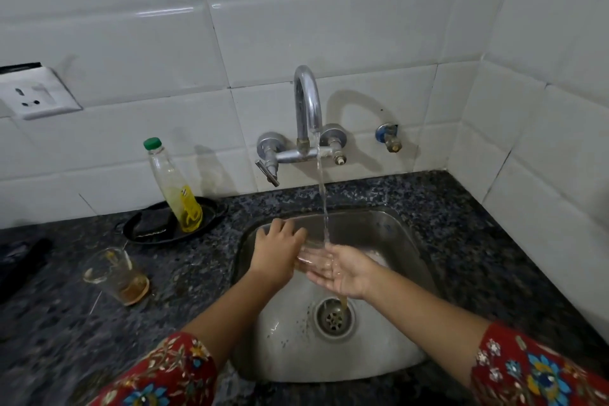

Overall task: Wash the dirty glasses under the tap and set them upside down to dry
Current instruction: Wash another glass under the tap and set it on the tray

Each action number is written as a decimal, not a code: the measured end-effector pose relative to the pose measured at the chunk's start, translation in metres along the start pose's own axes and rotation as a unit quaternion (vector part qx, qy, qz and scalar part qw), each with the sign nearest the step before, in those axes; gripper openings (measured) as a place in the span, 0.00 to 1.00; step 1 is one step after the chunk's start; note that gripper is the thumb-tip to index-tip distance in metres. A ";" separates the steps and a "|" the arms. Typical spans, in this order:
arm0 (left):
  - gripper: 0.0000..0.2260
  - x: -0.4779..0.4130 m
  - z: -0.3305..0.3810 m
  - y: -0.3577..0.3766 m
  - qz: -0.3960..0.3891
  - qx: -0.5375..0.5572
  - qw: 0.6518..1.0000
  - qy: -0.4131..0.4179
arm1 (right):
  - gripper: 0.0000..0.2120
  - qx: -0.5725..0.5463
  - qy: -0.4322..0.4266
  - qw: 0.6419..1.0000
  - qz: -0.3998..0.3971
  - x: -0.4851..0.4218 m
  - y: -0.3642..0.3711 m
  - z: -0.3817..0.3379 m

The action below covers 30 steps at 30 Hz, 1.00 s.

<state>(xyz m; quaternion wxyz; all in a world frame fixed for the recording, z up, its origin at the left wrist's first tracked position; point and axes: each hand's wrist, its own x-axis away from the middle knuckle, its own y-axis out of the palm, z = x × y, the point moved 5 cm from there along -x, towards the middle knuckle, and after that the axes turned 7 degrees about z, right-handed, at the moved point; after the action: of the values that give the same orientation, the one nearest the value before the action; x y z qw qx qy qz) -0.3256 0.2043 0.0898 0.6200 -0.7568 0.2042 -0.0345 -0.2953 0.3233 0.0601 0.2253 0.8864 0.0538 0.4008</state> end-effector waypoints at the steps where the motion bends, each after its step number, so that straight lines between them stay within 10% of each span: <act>1: 0.24 0.001 0.000 -0.001 0.002 -0.027 1.000 0.012 | 0.19 -0.004 0.010 1.000 0.015 -0.001 -0.005 0.004; 7: 0.23 0.001 -0.002 -0.004 -0.001 -0.053 0.998 0.038 | 0.15 0.064 -0.015 0.997 0.045 0.000 -0.018 0.016; 12: 0.24 -0.010 -0.018 0.018 -0.051 0.222 0.971 -0.077 | 0.19 0.291 -0.279 0.914 0.049 0.003 -0.006 -0.007; 14: 0.28 -0.013 -0.018 0.029 -0.083 0.397 0.908 -0.109 | 0.24 0.519 -0.385 0.763 -0.003 0.004 0.004 -0.019; 17: 0.26 -0.014 -0.006 0.032 -0.077 0.510 0.853 -0.079 | 0.19 0.828 -0.451 0.330 -0.041 0.001 0.006 -0.039; 19: 0.27 -0.016 0.005 0.029 -0.069 0.540 0.836 -0.071 | 0.13 0.876 -0.431 0.206 -0.064 -0.003 0.002 -0.054; 21: 0.24 -0.020 0.013 0.023 -0.032 0.561 0.823 -0.081 | 0.06 0.872 -0.406 0.270 -0.041 0.000 0.008 -0.063; 24: 0.16 -0.024 0.013 0.013 0.045 0.564 0.817 -0.110 | 0.07 0.783 -0.284 0.551 -0.037 -0.005 0.017 -0.056; 25: 0.15 -0.025 0.012 0.009 0.063 0.553 0.824 -0.108 | 0.07 0.752 -0.276 0.596 -0.045 -0.004 0.021 -0.054; 30: 0.19 -0.031 0.003 -0.009 -0.009 0.576 0.816 -0.047 | 0.14 0.854 -0.346 0.387 -0.045 0.020 0.024 -0.079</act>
<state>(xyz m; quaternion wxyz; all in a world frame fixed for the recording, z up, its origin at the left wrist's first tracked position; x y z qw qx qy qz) -0.3503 0.2193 0.1038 0.9511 -0.2639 0.1110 -0.1162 -0.3415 0.3360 0.1302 -0.6329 0.6715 0.3245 -0.2079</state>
